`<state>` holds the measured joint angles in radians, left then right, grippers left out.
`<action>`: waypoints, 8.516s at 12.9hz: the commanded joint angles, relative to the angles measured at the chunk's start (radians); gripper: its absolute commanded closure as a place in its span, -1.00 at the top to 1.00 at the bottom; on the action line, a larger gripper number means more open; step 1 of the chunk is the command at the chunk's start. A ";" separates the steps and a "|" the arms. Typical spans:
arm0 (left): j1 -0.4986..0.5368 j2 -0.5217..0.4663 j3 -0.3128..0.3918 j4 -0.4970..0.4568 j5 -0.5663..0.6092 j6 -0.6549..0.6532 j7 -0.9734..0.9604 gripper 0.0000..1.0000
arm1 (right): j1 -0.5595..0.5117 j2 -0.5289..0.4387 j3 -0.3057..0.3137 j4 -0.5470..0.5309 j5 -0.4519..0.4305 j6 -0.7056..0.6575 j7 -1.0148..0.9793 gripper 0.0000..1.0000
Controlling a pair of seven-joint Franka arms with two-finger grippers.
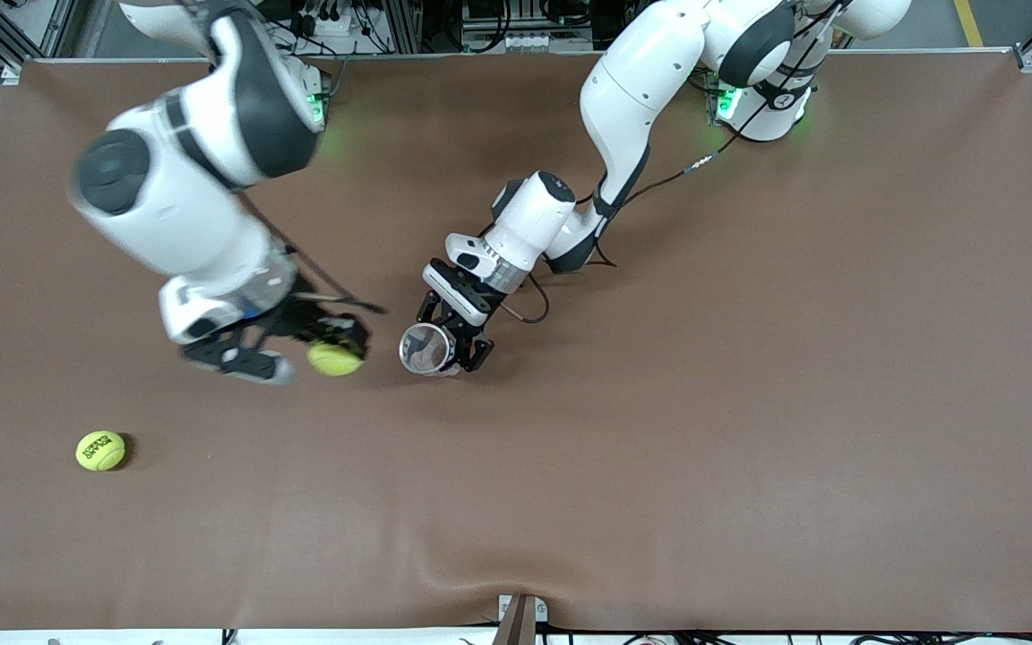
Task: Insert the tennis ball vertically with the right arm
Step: 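Move the ball with the right gripper over the can's open rim, then release the ball into the can and raise the right gripper, then reach the right gripper to the second ball and grasp it, then carry the second ball with the right gripper over the can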
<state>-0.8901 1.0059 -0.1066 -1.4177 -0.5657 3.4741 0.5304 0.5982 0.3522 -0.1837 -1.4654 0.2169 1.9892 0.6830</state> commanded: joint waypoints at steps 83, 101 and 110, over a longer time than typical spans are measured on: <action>-0.024 -0.004 0.001 -0.006 -0.033 0.072 -0.001 1.00 | -0.767 0.452 0.078 0.040 -0.154 0.398 -1.293 -1.00; -0.023 -0.004 0.001 -0.007 -0.033 0.074 -0.015 1.00 | -0.097 0.063 0.136 0.117 -0.165 -0.279 0.068 -1.00; -0.023 -0.012 0.001 -0.007 -0.033 0.072 -0.033 1.00 | 0.002 0.142 0.136 0.105 -0.174 -0.103 0.271 -1.00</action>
<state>-0.9029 1.0165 -0.1106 -1.4088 -0.5713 3.5404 0.5030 0.5900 0.4806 -0.0406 -1.3594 0.0541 1.8591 0.9332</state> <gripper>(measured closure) 0.000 0.352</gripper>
